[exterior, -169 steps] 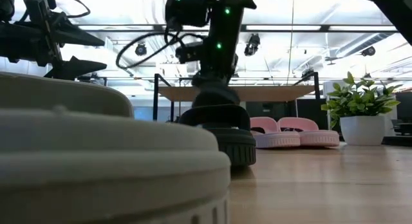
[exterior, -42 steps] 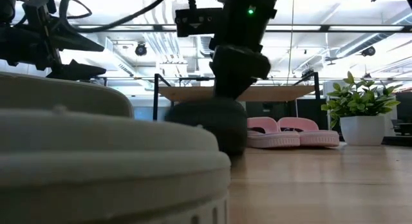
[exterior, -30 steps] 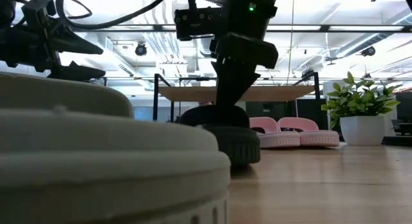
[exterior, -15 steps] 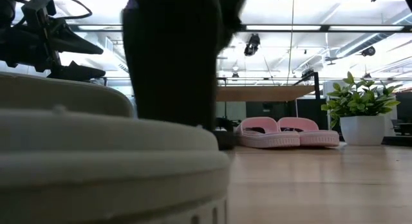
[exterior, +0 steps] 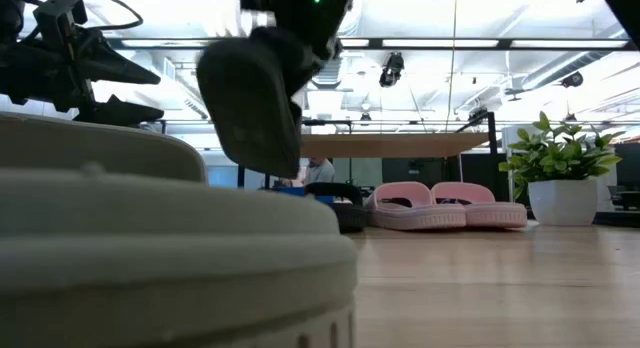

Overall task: Pick and place slides into the shelf
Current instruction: Put the black slipper under the shelf, then put the right gray slipper on the shelf

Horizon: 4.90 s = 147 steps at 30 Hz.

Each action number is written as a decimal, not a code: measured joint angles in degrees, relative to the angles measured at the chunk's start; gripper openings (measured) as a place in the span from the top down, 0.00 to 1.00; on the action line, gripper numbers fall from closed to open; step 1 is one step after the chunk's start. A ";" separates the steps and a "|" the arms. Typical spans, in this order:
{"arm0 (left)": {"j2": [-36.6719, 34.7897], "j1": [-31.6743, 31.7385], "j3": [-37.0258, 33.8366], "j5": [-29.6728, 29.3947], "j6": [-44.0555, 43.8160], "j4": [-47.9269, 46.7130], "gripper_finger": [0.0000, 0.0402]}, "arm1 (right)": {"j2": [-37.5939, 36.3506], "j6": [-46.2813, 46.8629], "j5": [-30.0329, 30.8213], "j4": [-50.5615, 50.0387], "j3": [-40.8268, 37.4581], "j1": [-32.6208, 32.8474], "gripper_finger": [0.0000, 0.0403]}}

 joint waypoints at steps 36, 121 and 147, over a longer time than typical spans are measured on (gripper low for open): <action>0.00 -0.02 0.00 -0.04 0.00 0.00 0.44 | 0.48 -11.08 5.71 18.39 -13.23 -8.23 0.97; 0.00 0.01 -0.04 -0.09 0.02 -0.27 0.44 | 9.20 8.52 -25.42 10.73 -5.05 -8.45 0.97; 0.39 0.01 -0.11 -0.07 -0.15 -0.17 0.44 | 8.17 13.49 -33.03 9.22 2.63 -8.42 0.97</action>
